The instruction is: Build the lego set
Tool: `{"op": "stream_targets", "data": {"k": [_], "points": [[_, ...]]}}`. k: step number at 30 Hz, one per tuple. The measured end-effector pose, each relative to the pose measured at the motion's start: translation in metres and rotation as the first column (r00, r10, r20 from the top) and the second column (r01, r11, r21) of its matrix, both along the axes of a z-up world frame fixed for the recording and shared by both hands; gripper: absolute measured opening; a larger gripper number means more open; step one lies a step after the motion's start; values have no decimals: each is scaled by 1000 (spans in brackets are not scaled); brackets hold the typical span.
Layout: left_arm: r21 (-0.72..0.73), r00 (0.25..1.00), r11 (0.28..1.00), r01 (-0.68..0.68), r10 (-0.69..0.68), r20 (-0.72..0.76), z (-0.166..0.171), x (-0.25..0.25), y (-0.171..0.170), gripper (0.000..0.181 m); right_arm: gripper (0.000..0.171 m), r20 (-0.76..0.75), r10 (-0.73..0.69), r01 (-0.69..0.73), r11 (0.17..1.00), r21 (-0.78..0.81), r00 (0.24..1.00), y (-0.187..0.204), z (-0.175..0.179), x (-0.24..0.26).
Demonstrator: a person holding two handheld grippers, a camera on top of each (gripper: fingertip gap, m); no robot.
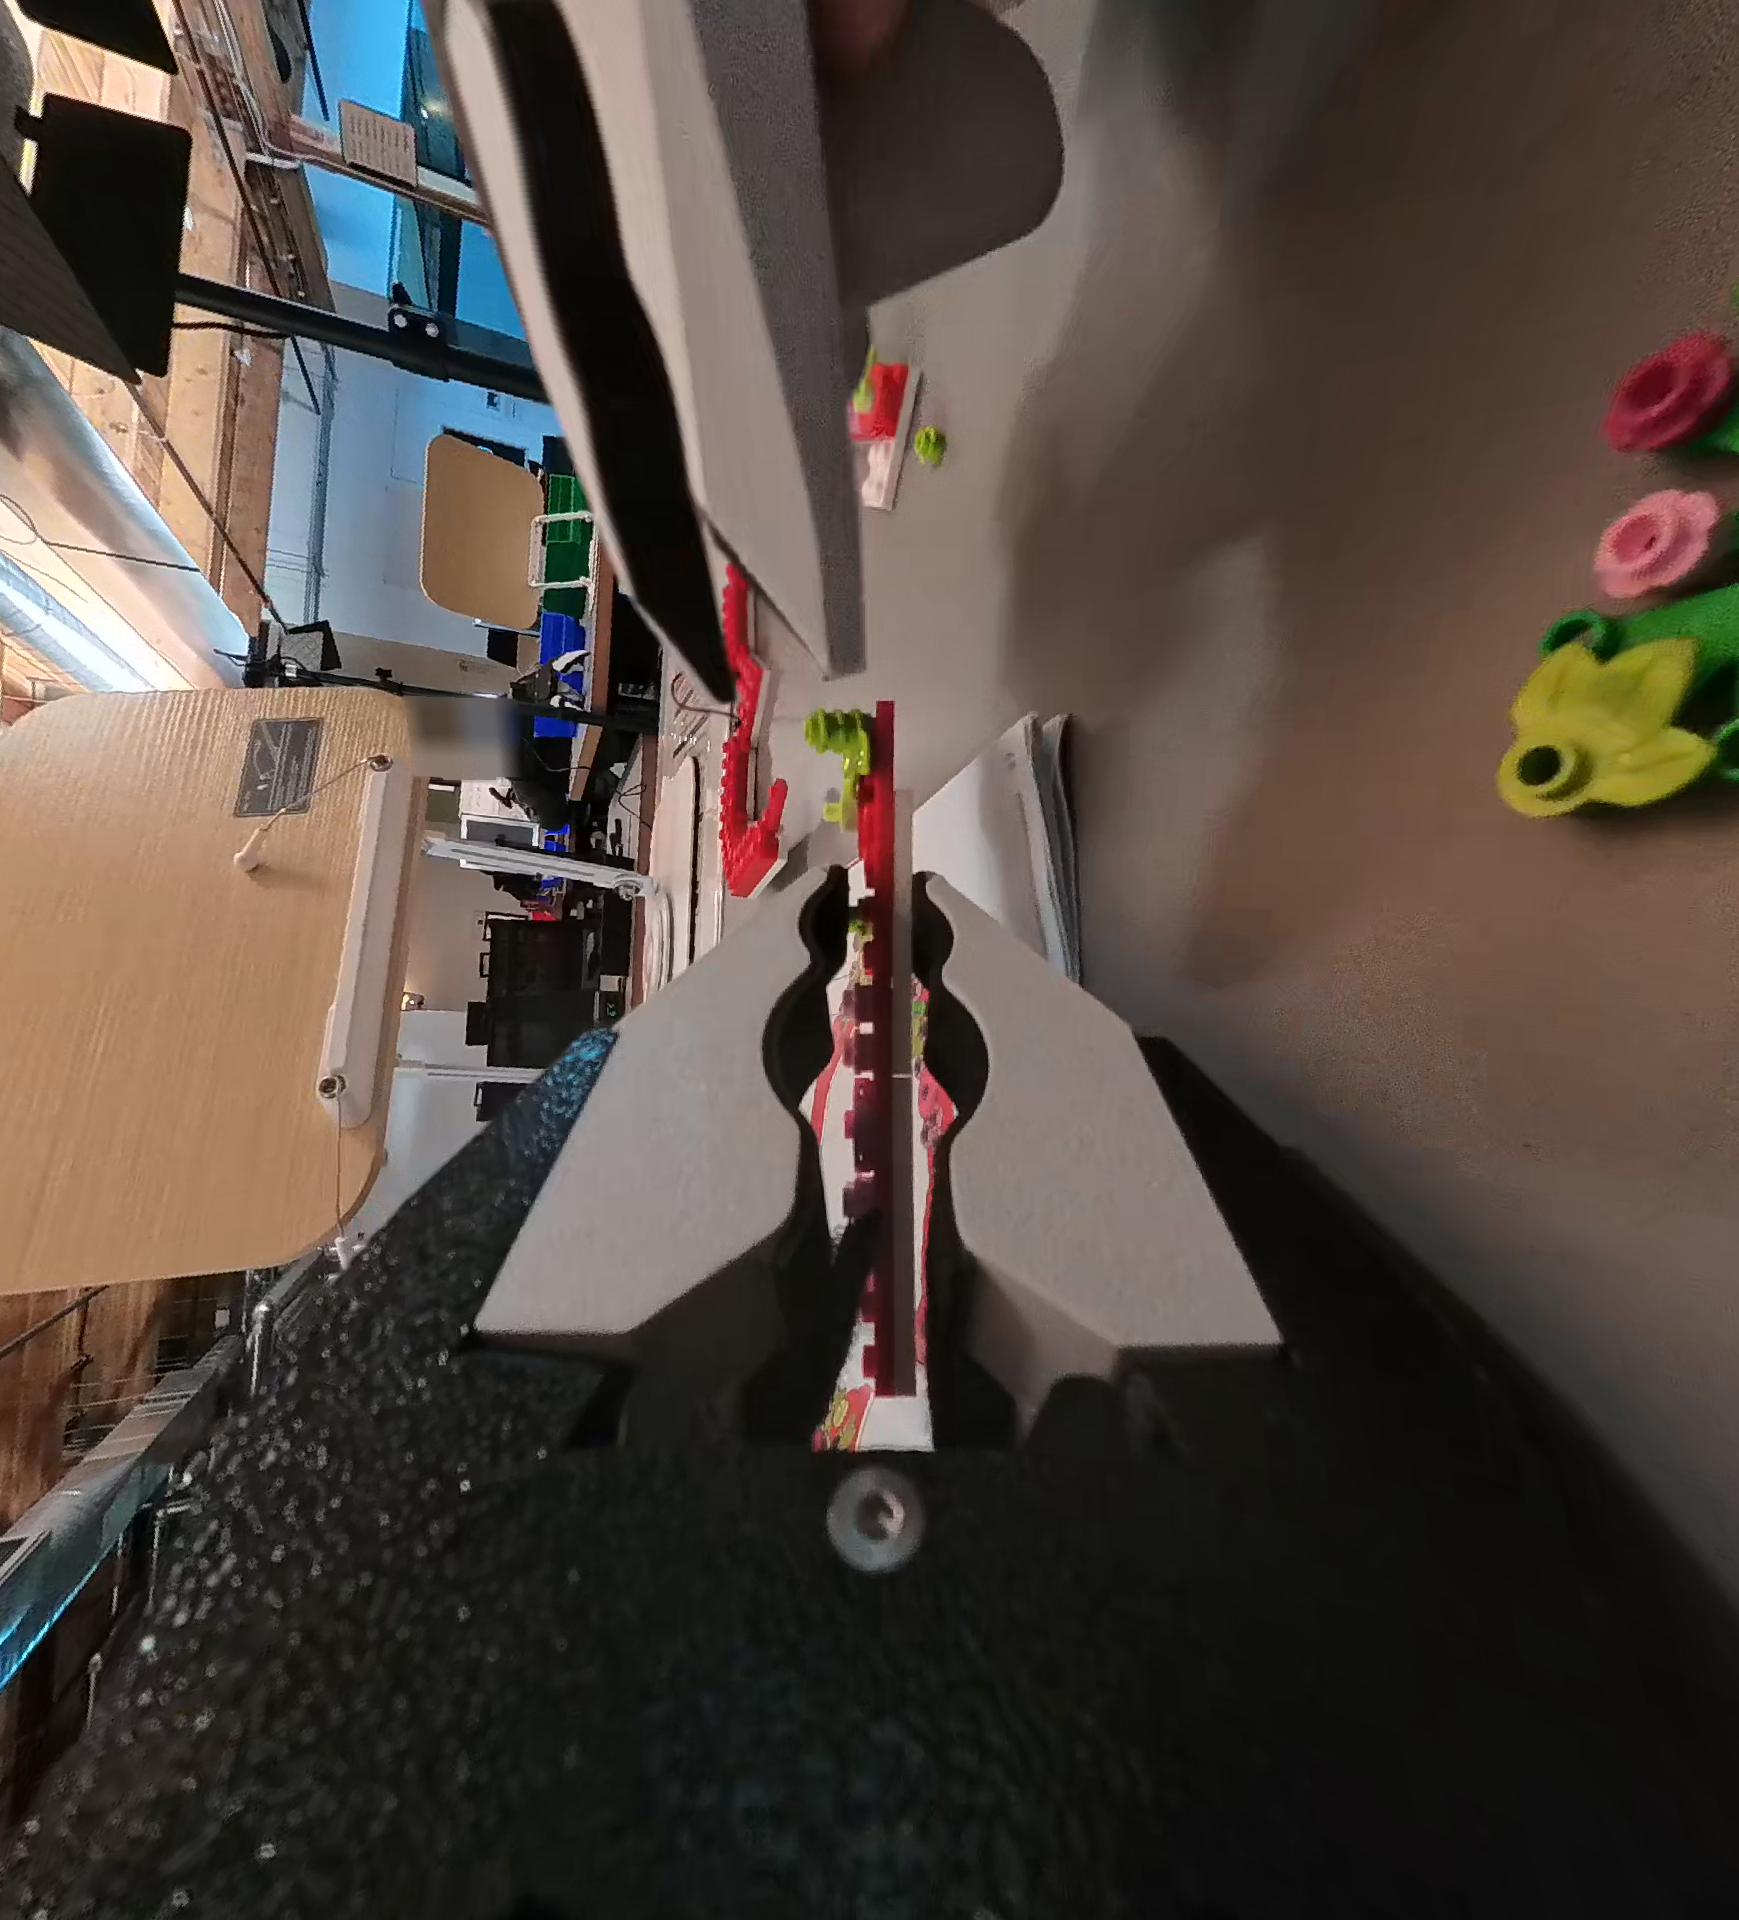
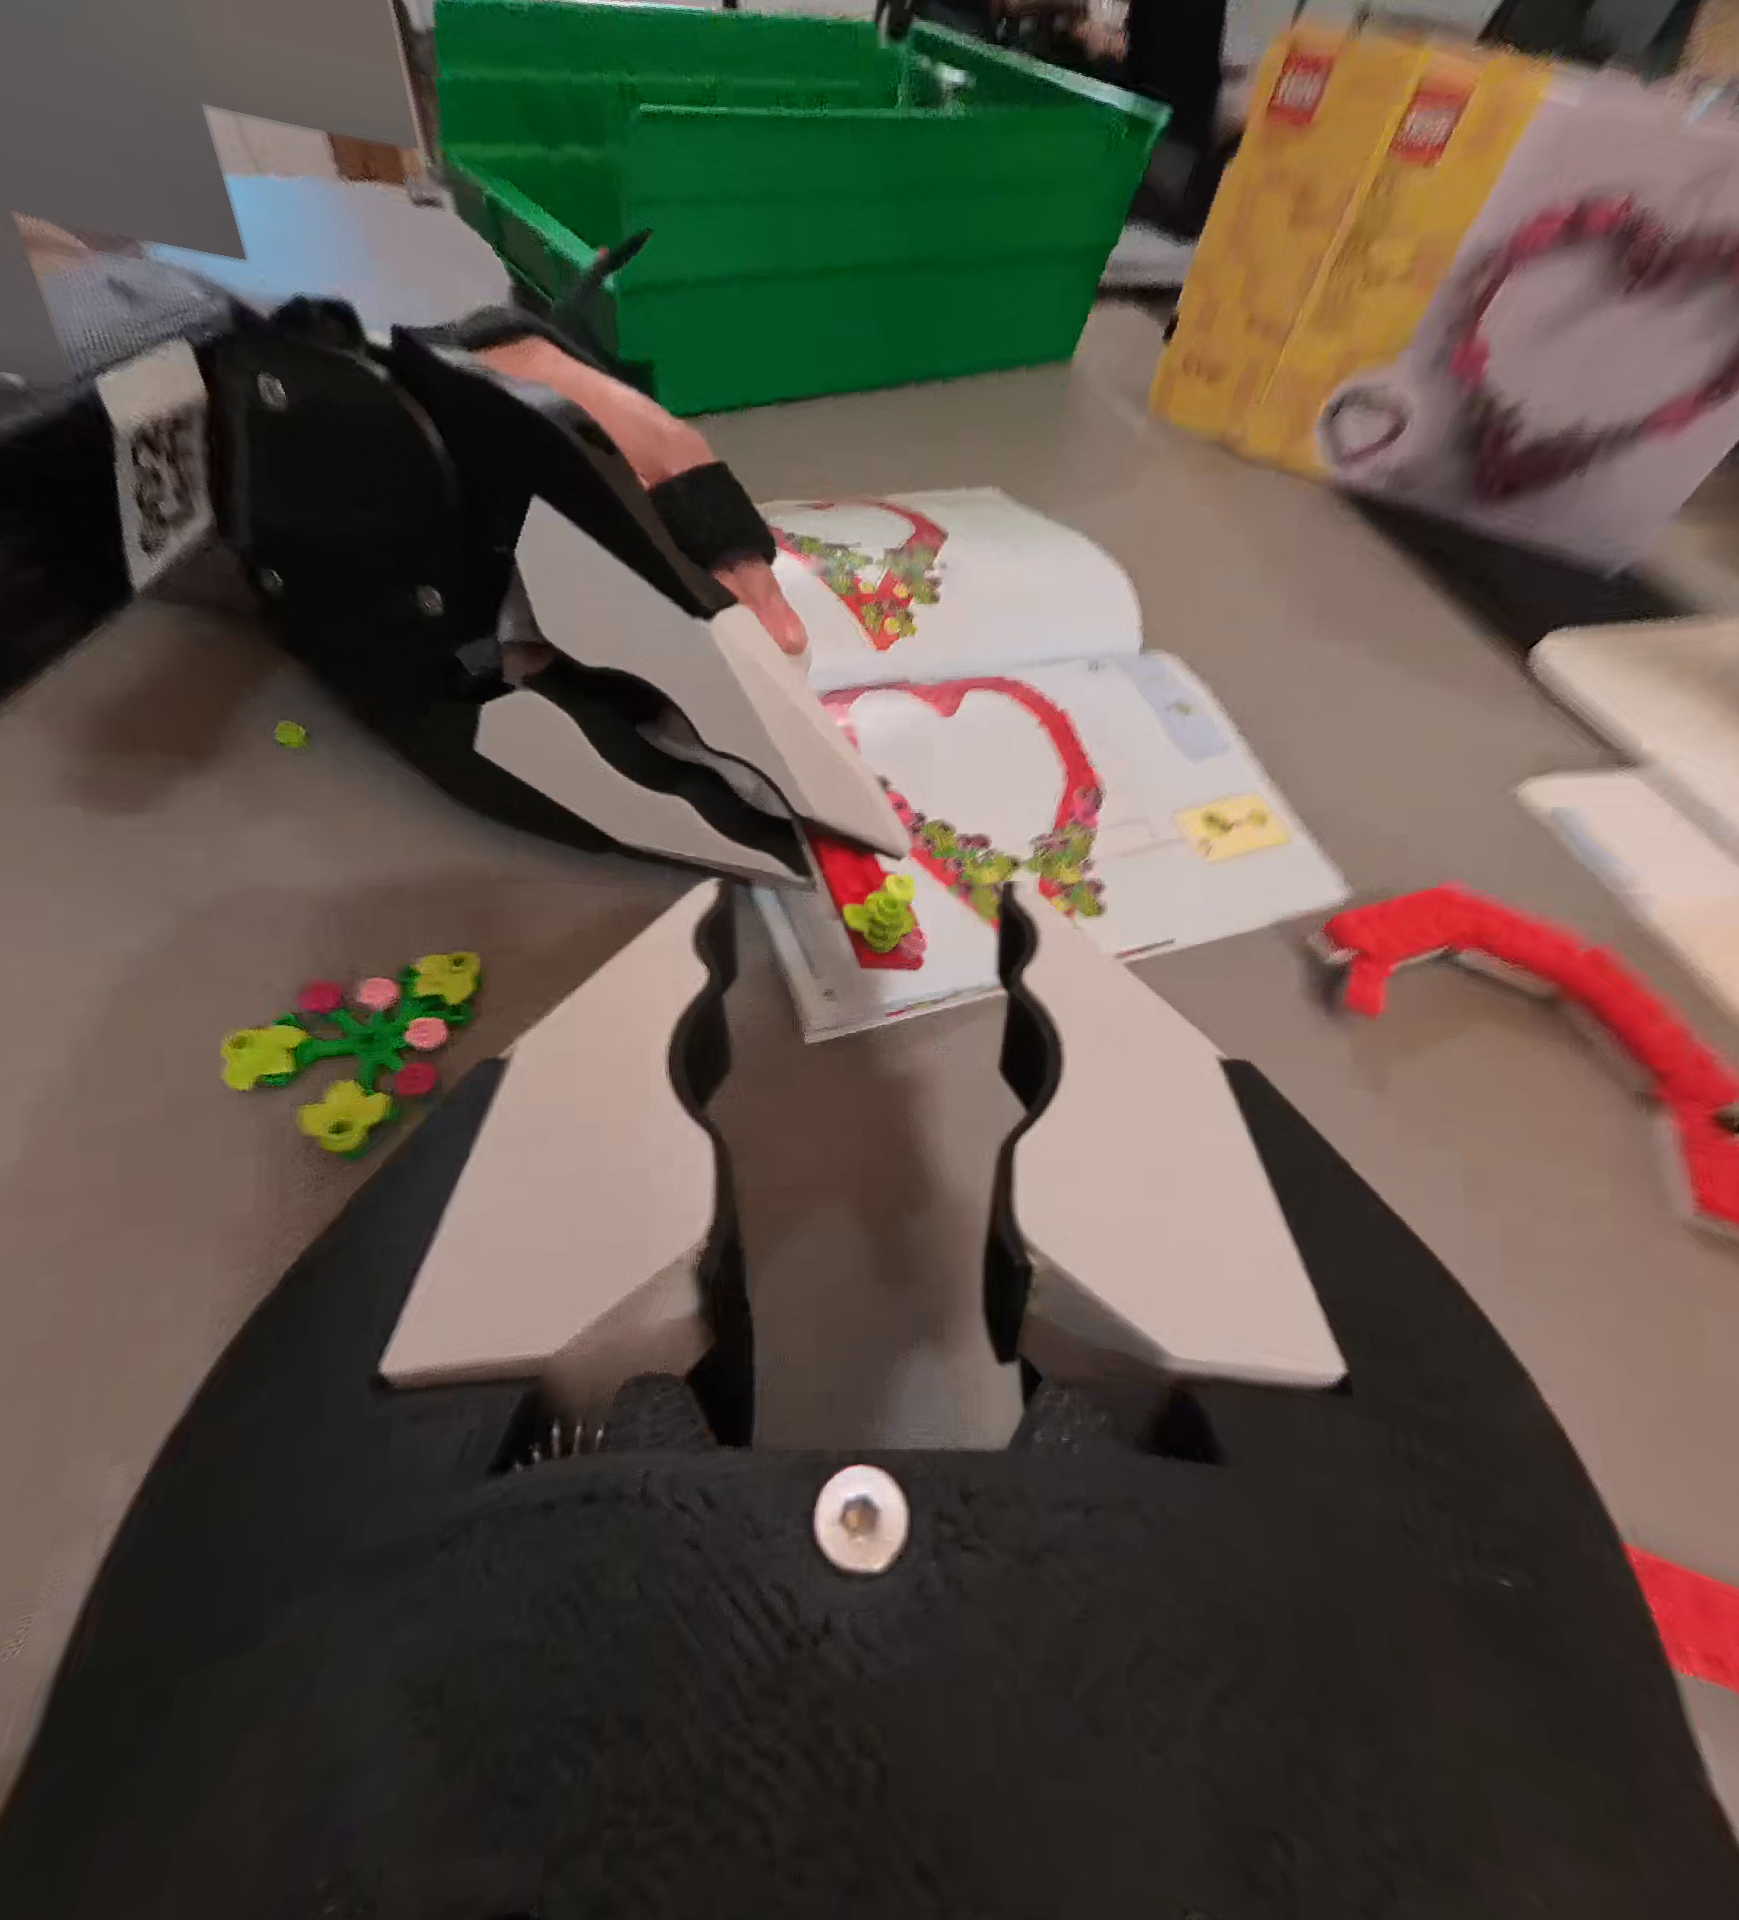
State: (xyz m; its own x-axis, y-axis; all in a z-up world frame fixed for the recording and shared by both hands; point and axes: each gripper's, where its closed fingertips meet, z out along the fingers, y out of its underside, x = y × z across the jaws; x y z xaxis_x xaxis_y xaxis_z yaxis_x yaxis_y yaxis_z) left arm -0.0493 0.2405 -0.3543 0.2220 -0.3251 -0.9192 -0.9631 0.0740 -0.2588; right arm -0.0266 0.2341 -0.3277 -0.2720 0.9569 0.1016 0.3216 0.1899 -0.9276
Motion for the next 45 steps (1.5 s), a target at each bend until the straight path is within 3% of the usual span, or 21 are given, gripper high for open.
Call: {"op": "stream_targets", "data": {"k": [3,8,13,18,25,38,45], "points": [[2,1000,1000,-12,12,10,1,-2,1,8,69,-91,-50,75,955,288,995,5,5,-6],[0,998,999,-41,41,51,4,-7,3,8,68,-89,-43,96,662,743,995,2,-3,-14],[-1,995,998,-62,62,82,6,-11,4,9,60,-73,-19,74,444,893,997,-1,-5,-20],[-1,993,998,-67,67,98,8,-11,3,8,54,-18,-41,30,320,947,999,5,-14,-20],[-4,991,998,-67,67,116,10,-10,2,8,50,-7,-51,21,287,958,999,8,-18,-20],[-19,989,999,-49,52,142,10,-6,1,8,39,-10,-70,32,321,946,997,13,-20,-20],[-39,984,999,-38,44,170,9,-4,0,9,17,-66,-74,87,329,940,995,14,-11,-21]]}}
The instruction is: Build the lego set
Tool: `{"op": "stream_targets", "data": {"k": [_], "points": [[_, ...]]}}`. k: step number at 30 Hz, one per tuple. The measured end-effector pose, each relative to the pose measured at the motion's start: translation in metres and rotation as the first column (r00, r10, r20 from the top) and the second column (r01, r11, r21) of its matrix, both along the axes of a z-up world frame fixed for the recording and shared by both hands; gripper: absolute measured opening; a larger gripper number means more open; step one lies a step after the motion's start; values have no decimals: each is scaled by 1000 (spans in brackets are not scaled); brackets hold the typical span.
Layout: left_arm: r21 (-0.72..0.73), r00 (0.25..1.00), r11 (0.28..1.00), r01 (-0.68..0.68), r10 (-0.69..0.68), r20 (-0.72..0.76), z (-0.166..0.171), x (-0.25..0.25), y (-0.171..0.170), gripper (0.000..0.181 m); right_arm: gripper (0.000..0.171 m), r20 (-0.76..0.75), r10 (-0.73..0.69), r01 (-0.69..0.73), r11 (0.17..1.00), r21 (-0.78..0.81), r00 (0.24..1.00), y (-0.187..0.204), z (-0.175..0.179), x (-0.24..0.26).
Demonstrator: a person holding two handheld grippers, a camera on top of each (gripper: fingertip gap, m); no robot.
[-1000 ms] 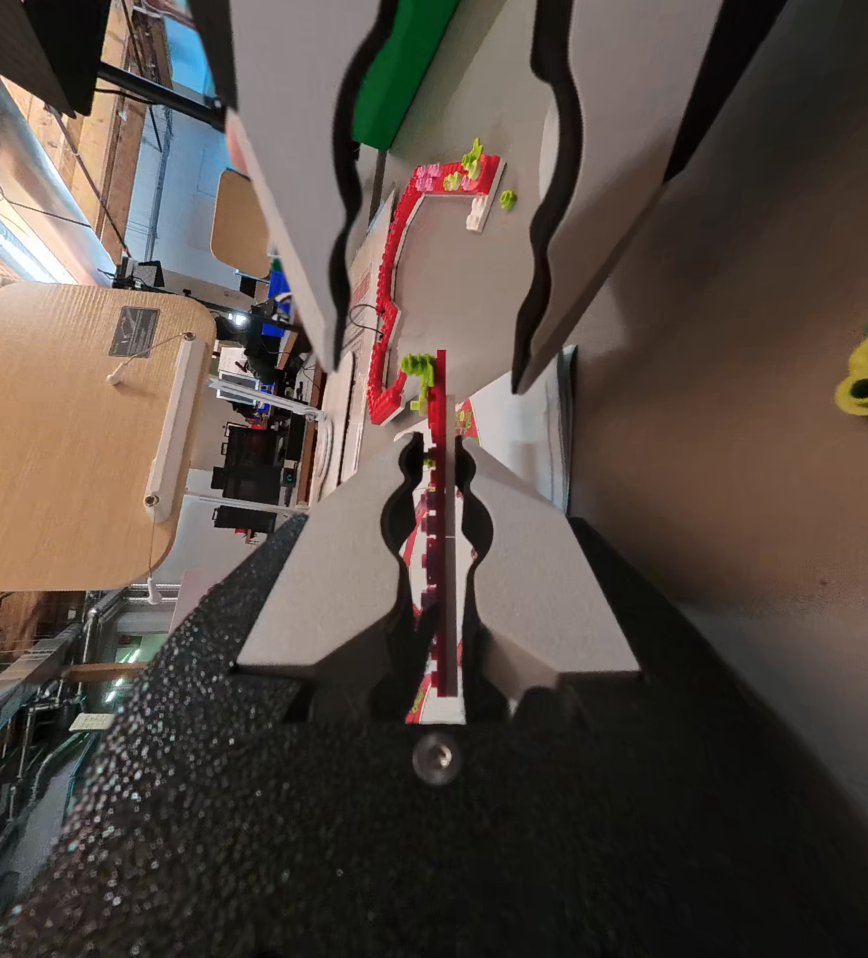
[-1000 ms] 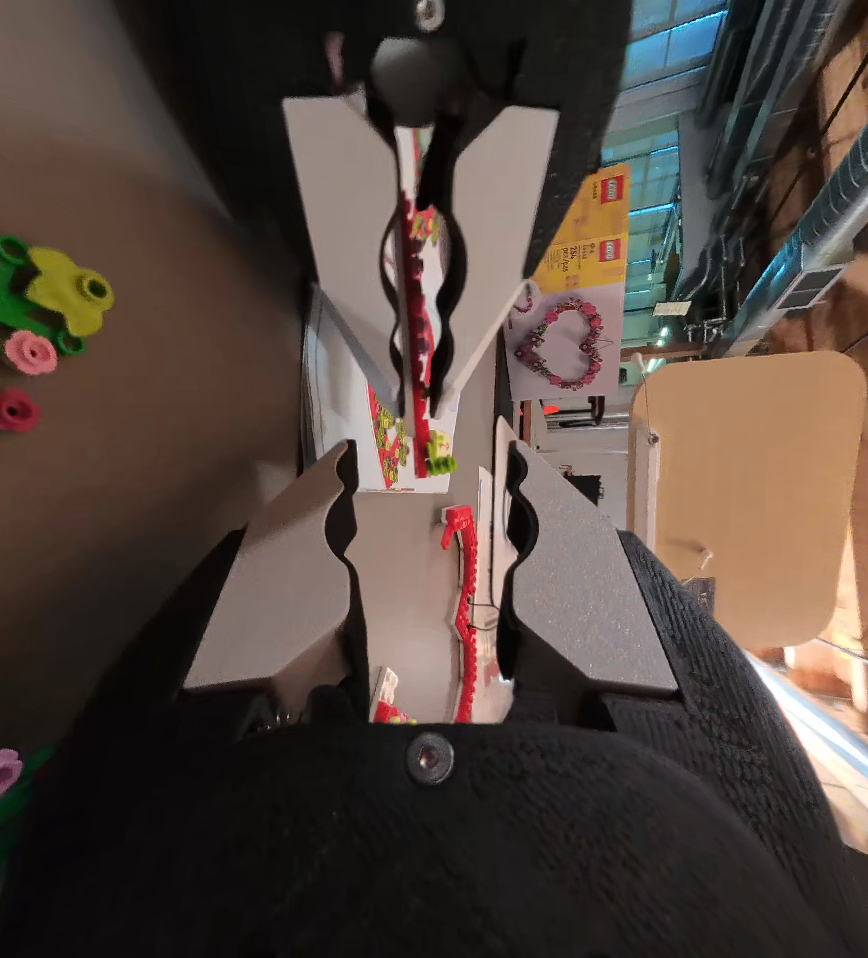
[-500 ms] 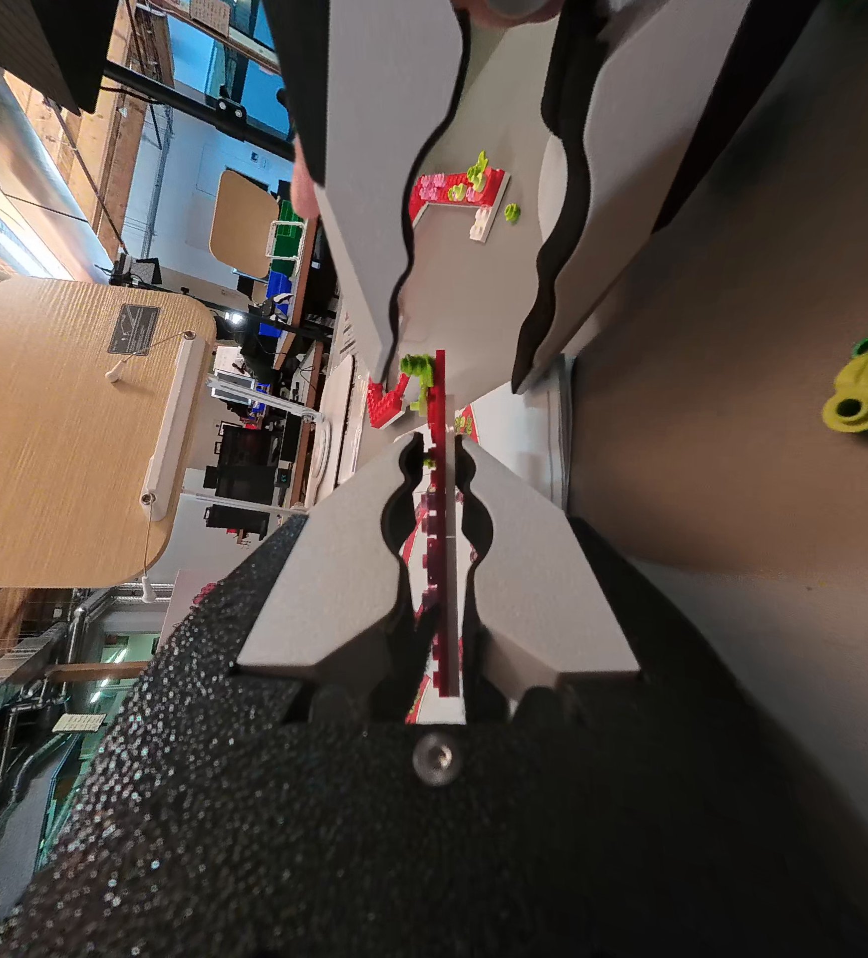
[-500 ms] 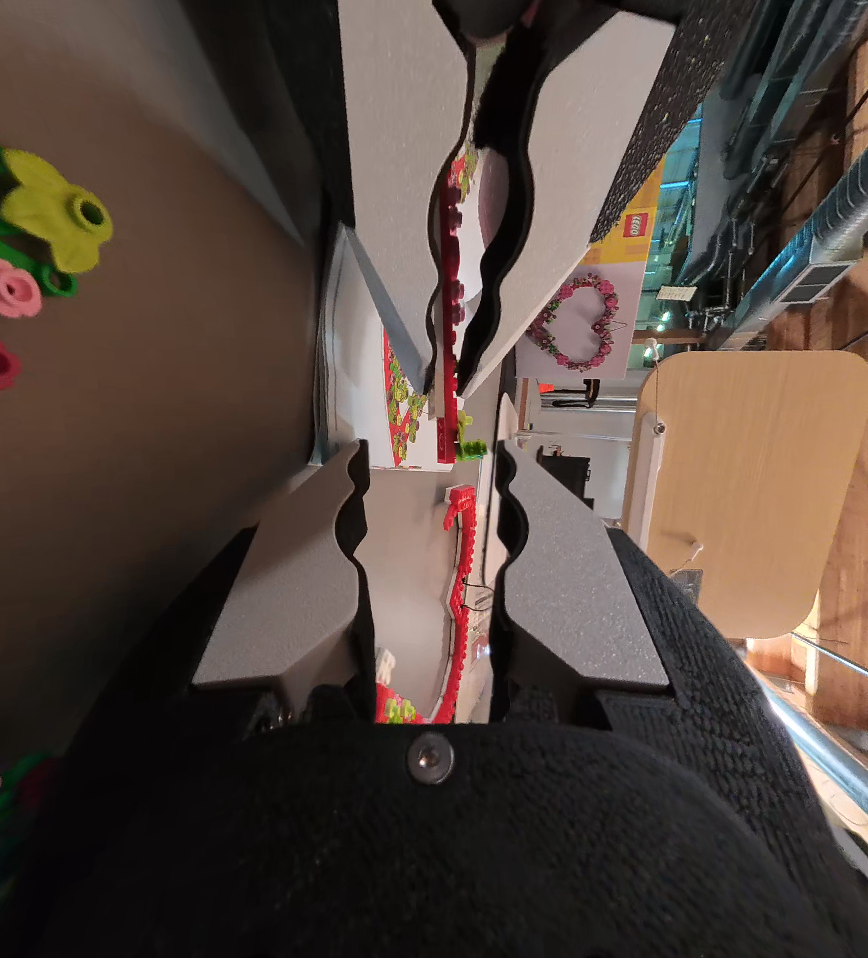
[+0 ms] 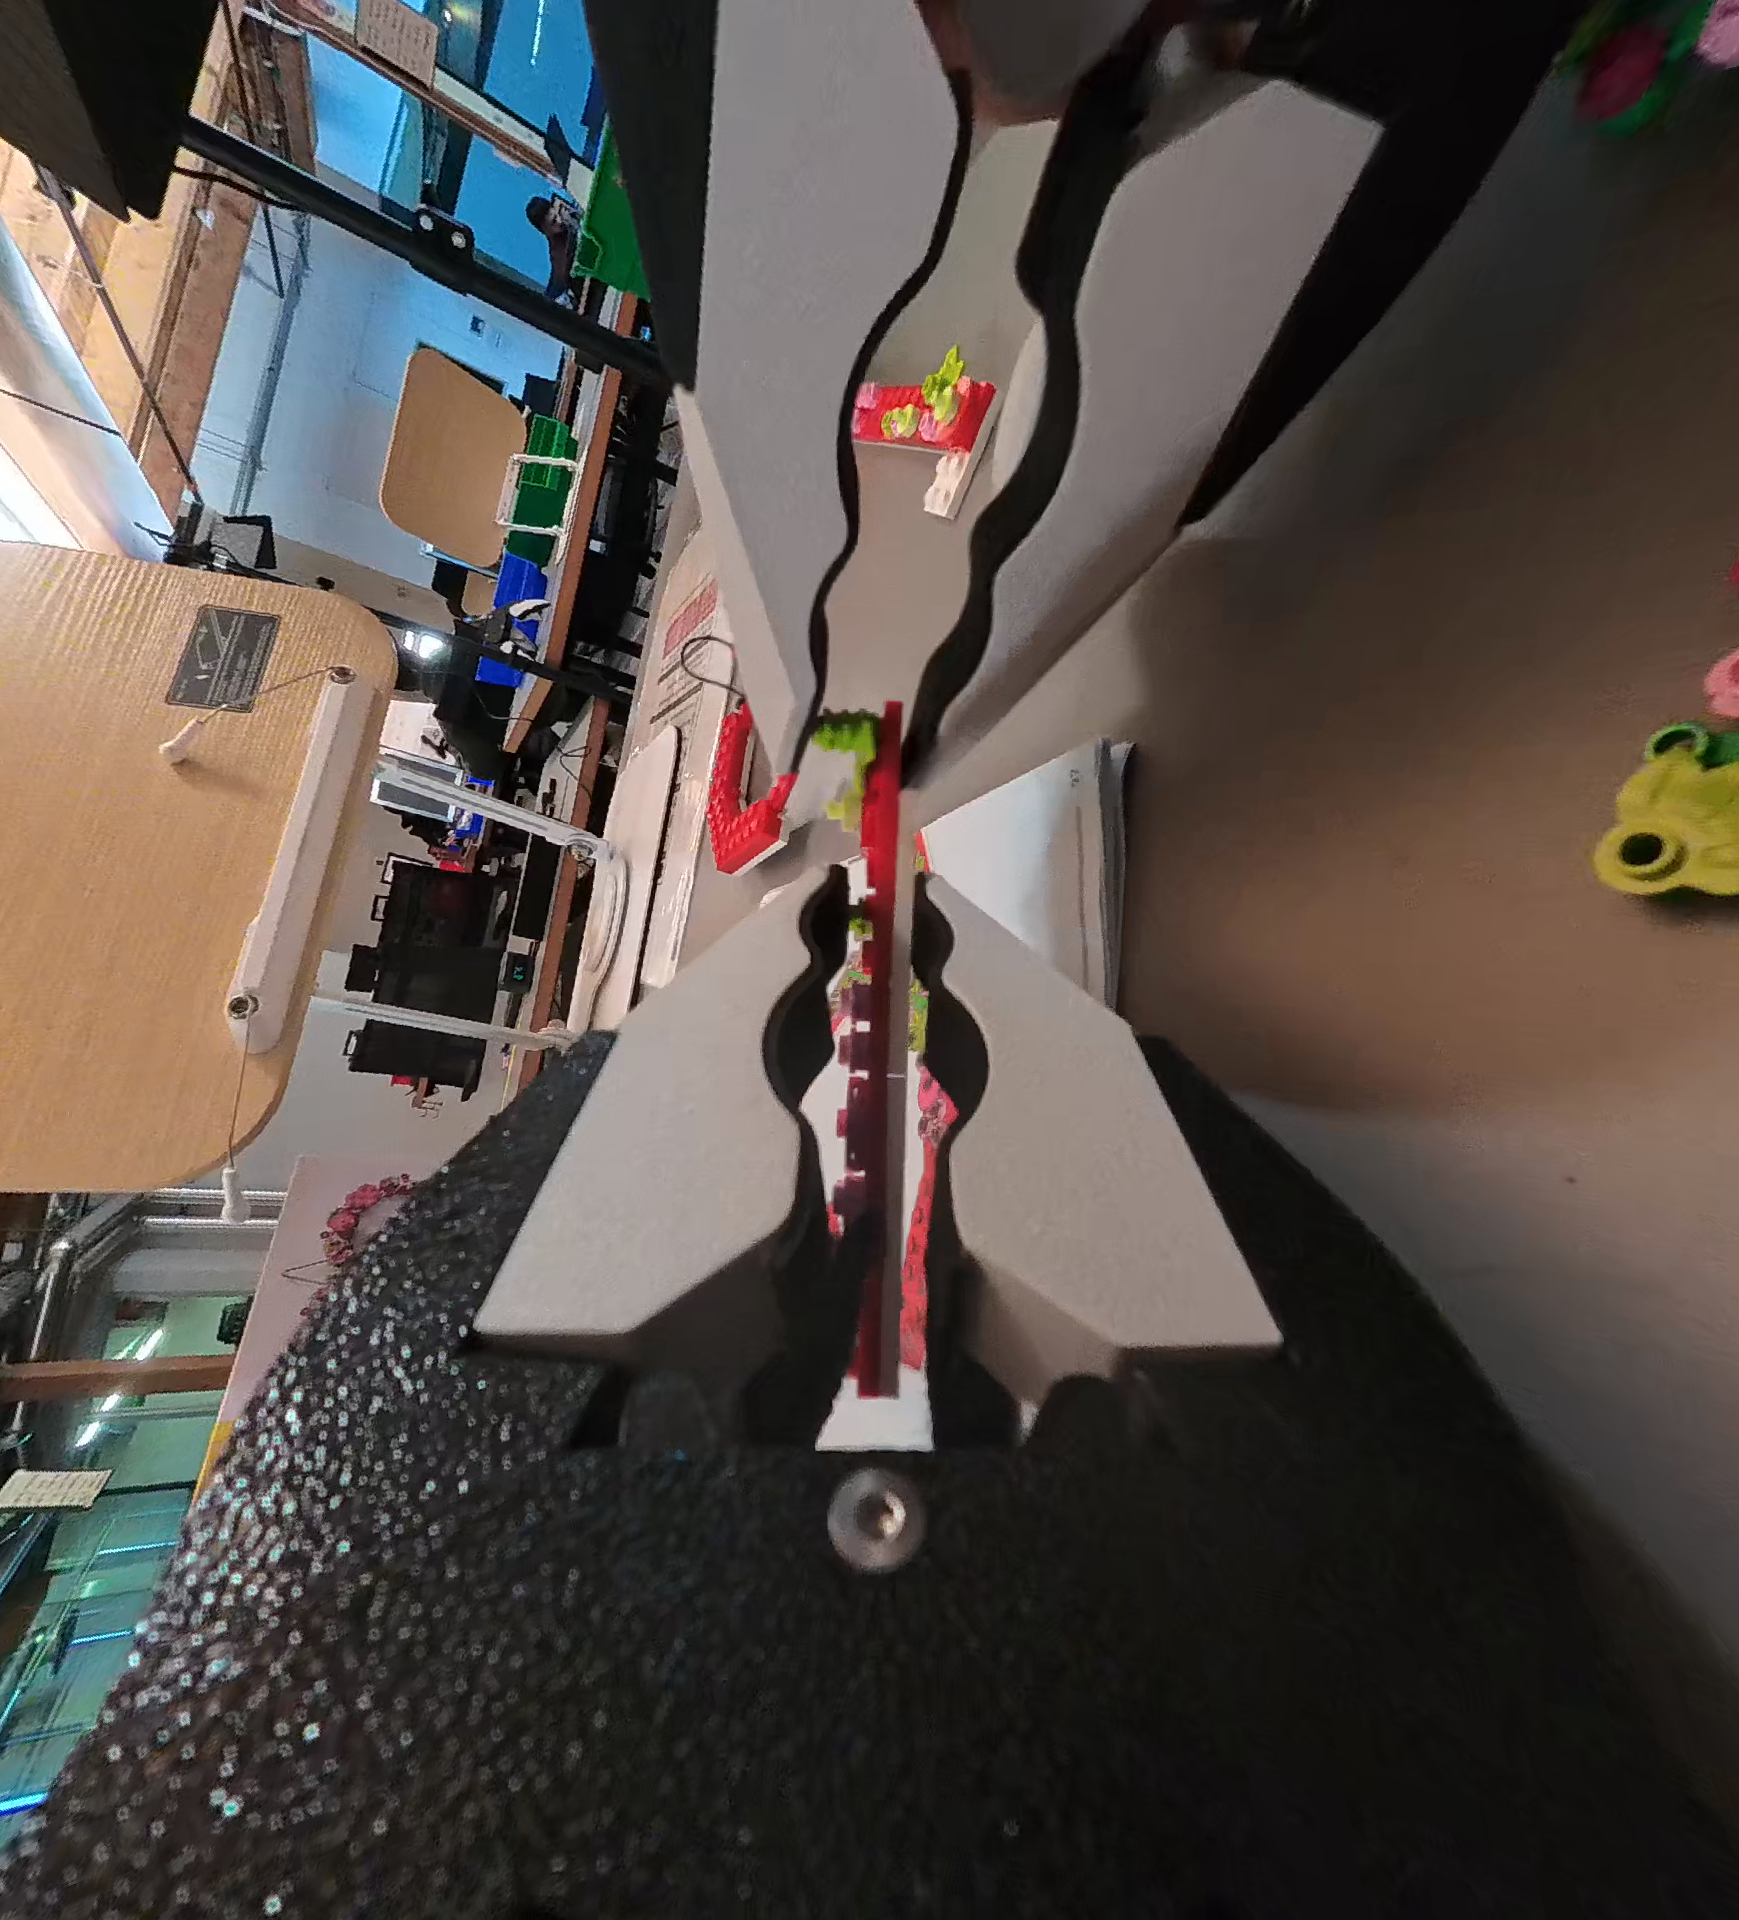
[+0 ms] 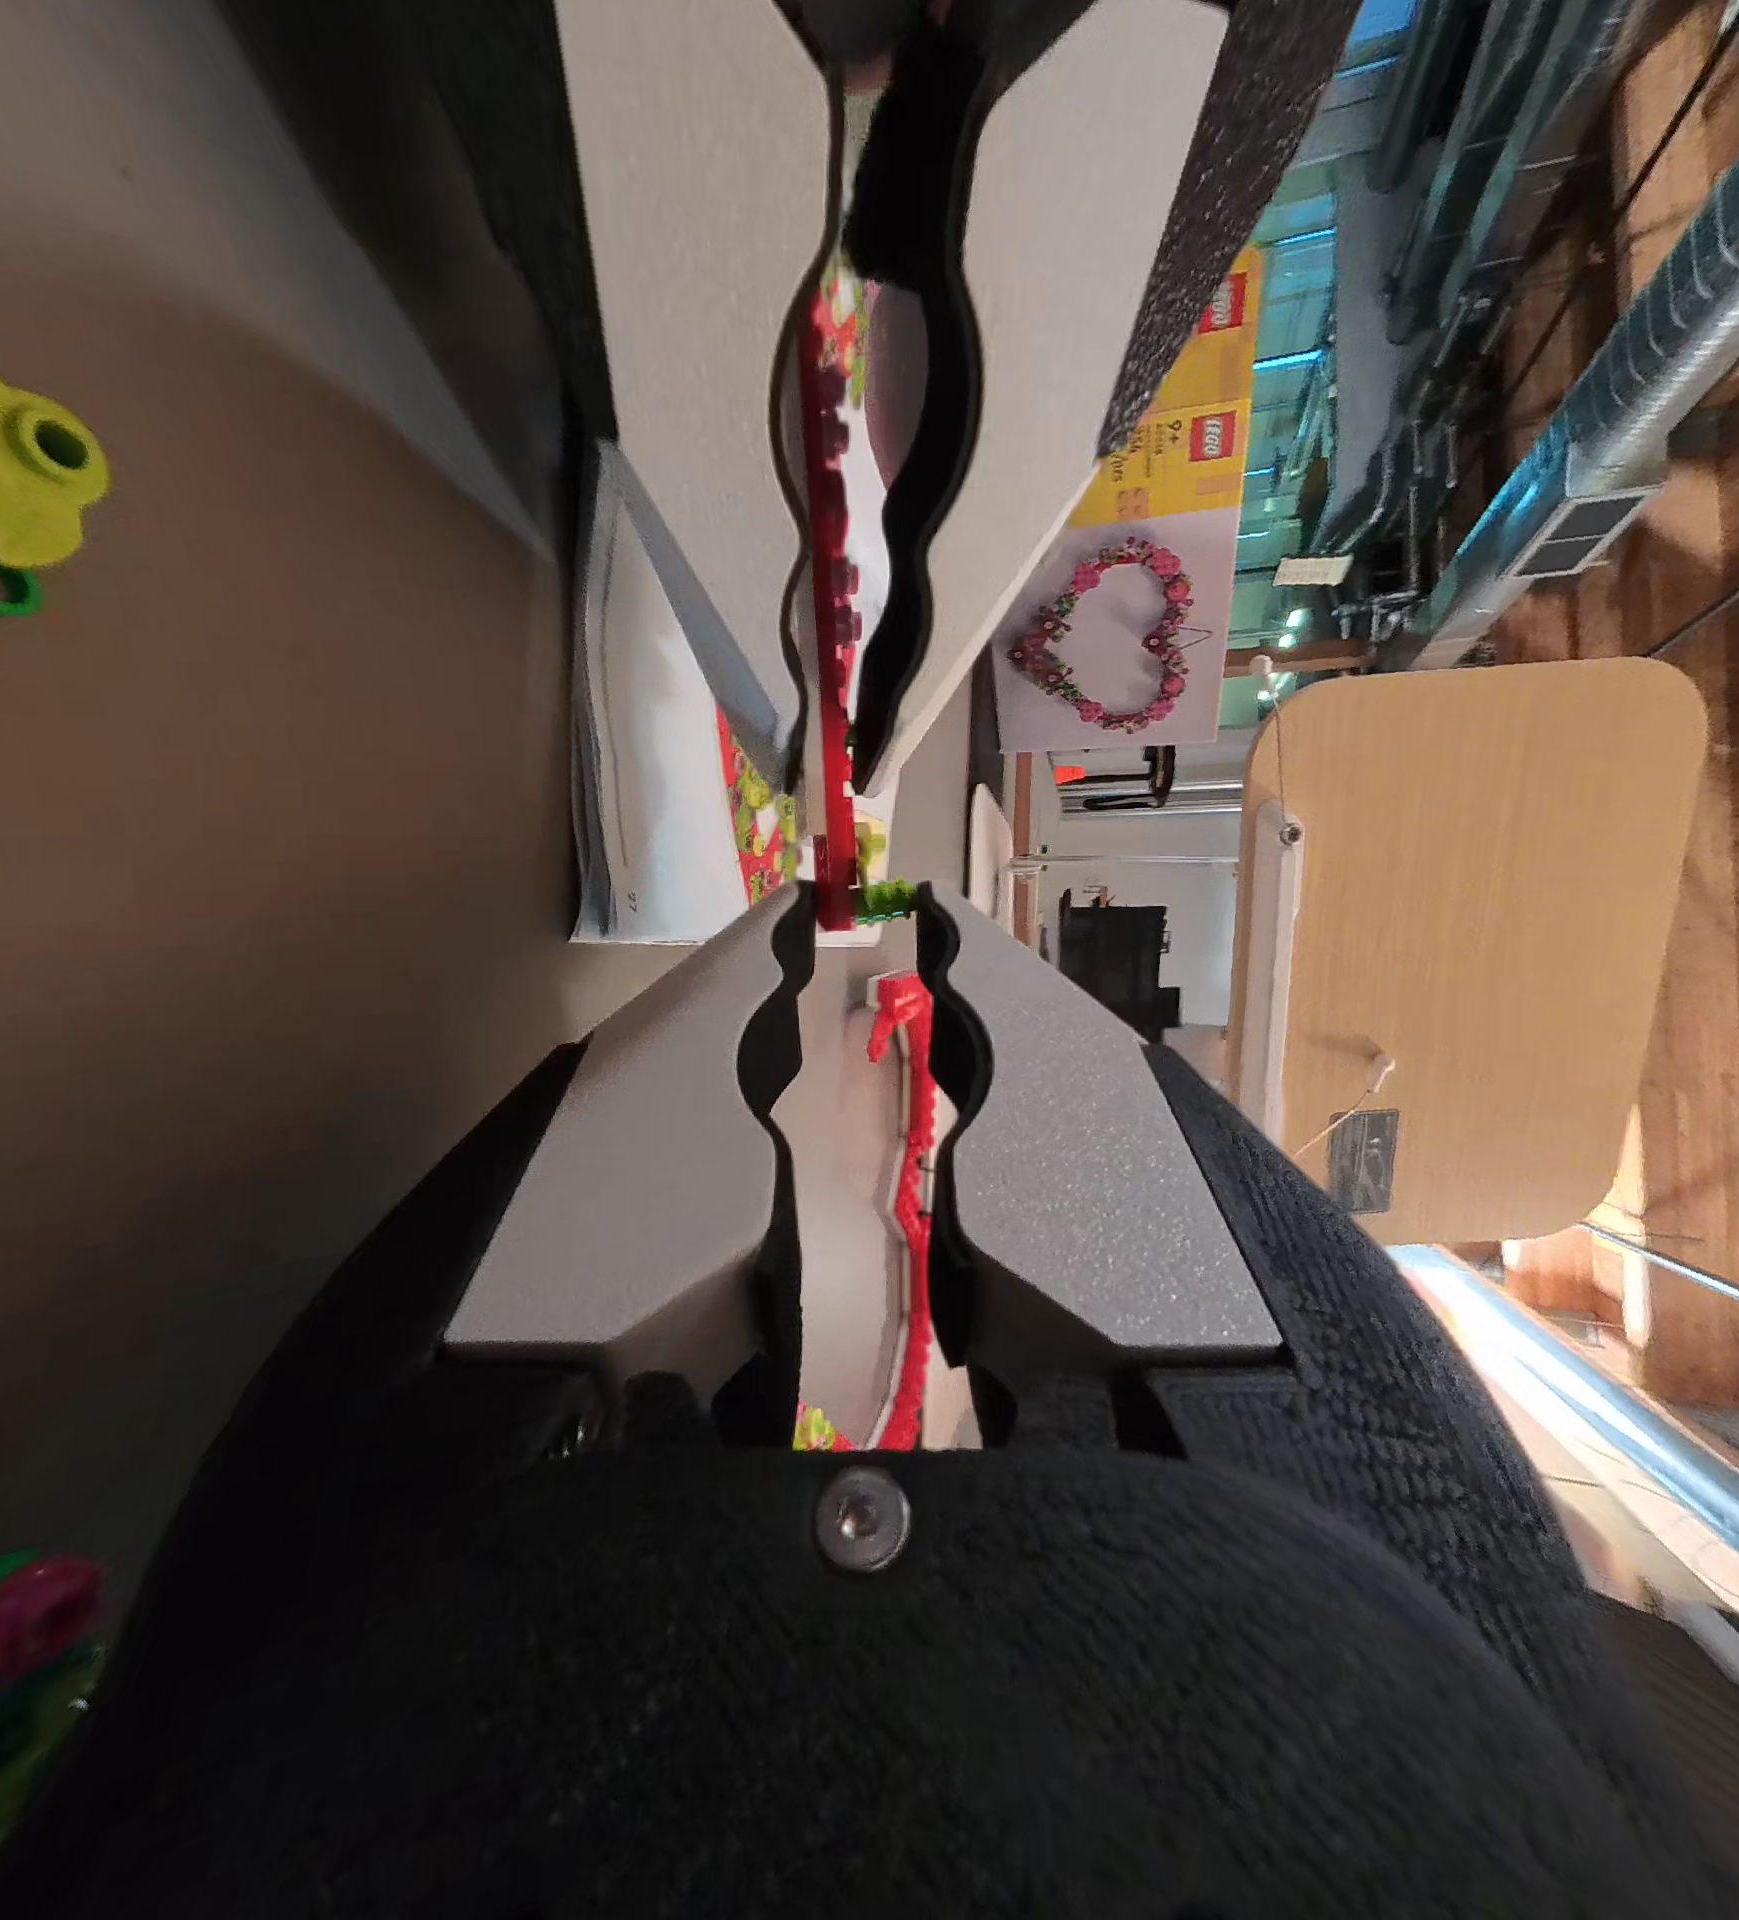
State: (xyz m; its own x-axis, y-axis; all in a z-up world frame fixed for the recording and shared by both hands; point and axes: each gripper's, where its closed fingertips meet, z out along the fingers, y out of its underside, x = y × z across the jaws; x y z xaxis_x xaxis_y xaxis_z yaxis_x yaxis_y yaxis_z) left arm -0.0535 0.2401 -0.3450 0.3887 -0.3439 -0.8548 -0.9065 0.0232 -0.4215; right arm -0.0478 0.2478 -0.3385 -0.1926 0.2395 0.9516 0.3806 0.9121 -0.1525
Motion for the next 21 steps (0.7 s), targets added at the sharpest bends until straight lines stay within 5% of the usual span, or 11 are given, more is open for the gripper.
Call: {"op": "stream_targets", "data": {"k": [12,21], "points": [[-19,1000,1000,-10,9,-25,-4,-2,0,9,13,71,-76,84,990,-114,995,1,-5,0],[-46,1000,999,-27,27,5,-7,-6,1,11,12,96,-102,93,991,97,990,2,-2,-3]]}}
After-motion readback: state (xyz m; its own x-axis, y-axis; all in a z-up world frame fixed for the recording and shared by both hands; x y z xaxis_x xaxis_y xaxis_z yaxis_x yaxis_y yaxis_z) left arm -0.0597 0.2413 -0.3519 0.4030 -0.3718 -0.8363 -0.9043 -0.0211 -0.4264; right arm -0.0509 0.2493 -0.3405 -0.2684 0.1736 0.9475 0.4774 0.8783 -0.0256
